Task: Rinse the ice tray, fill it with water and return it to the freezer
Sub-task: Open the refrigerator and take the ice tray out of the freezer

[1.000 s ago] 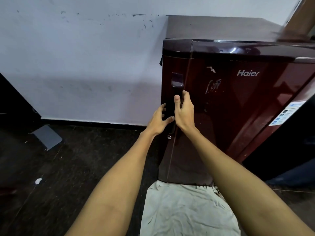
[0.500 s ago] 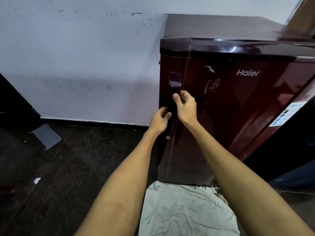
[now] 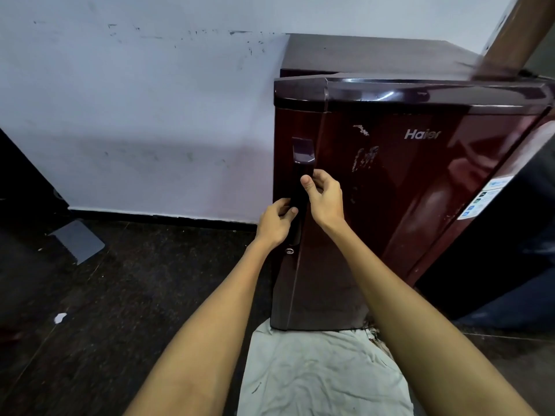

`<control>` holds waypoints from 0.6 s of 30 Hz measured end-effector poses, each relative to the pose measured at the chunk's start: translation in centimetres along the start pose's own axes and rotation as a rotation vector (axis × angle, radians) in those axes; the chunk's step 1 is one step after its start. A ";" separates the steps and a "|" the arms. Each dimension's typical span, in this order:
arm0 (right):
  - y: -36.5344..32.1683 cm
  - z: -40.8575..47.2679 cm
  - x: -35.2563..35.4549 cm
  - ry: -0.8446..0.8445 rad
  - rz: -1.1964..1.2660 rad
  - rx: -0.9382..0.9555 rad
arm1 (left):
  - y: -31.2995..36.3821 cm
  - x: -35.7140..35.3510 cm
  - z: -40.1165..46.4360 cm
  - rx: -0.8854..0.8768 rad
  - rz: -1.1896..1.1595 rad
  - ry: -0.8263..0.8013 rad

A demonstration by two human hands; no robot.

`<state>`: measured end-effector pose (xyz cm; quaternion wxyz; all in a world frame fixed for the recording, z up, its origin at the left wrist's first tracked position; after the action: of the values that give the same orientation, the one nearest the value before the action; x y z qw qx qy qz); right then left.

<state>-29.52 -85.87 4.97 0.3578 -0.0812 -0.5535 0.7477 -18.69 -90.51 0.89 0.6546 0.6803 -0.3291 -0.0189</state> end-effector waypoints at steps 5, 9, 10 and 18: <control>-1.2 -4.6 2.4 -0.014 0.095 0.070 | -0.8 -1.1 -5.4 -0.050 -0.051 0.006; -2.0 -8.9 4.4 0.032 0.127 0.073 | -1.2 -2.4 -10.2 -0.093 -0.052 -0.032; -2.2 -10.2 5.0 0.050 0.125 0.068 | -1.3 -2.7 -11.4 -0.118 -0.051 -0.044; -5.1 -20.1 9.7 0.357 0.042 0.016 | -1.9 -3.0 -20.6 -0.244 -0.120 0.346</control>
<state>-23.95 -63.68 4.67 0.4355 -0.2212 -0.4735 0.7329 -10.85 -71.15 0.90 0.7765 0.6075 -0.1662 0.0198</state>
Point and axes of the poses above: each hand's wrist, its own z-axis towards the middle knuckle, its own x-axis out of the back of the hand, y = z × x, the point moved 2 cm from there along z, towards the middle knuckle, and after that the axes turned 8 degrees about x, right-handed, at the moved point
